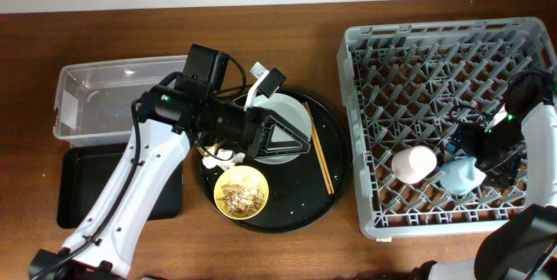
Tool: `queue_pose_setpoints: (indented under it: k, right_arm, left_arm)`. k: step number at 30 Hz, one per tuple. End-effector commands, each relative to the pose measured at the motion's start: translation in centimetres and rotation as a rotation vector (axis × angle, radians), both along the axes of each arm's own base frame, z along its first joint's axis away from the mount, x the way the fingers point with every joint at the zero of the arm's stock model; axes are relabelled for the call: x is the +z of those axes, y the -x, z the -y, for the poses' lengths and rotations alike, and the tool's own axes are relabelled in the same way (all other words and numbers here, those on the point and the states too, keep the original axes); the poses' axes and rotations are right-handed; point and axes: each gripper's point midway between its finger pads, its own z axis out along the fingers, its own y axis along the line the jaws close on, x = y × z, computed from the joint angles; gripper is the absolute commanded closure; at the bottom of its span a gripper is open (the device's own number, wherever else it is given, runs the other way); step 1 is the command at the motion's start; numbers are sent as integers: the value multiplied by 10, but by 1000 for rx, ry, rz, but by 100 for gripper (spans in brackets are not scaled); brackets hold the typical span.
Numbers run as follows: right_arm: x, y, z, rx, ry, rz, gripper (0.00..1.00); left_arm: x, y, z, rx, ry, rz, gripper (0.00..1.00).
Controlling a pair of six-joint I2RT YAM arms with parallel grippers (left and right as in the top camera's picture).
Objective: Sort waste into correct bins and load items into the dishwasher rack
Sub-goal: 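Place the blue cup upside down in the dish rack with the right gripper, then retract the left arm to rest and move the right gripper to the white plate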
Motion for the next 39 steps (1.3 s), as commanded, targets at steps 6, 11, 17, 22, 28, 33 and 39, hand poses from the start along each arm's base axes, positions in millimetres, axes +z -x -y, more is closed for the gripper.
queue_pose_setpoints:
  k: [6, 11, 17, 22, 28, 33, 39]
  right_arm:
    - [154, 5, -131, 513, -36, 705, 18]
    - [156, 31, -205, 751, -156, 734, 34]
    - [67, -33, -258, 736, -111, 510, 37]
    - [-32, -112, -286, 648, -74, 434, 45]
    - [-112, -127, -306, 611, -130, 337, 59]
    - [-113, -128, -305, 608, -121, 340, 80]
    - [-90, -128, -281, 585, -52, 343, 96]
  left_arm:
    - [-51, -32, -14, 198, -324, 33, 0]
    - [-97, -59, -80, 490, -745, 18, 0]
    - [-56, -27, -204, 1071, -1120, 75, 0]
    - [-14, 18, -247, 1293, -1129, 218, 0]
    - [-8, 41, -251, 1307, -1102, 234, 0]
    - [-19, 54, -253, 1266, -1158, 192, 0]
    - [-22, 57, -254, 1255, -1172, 182, 0]
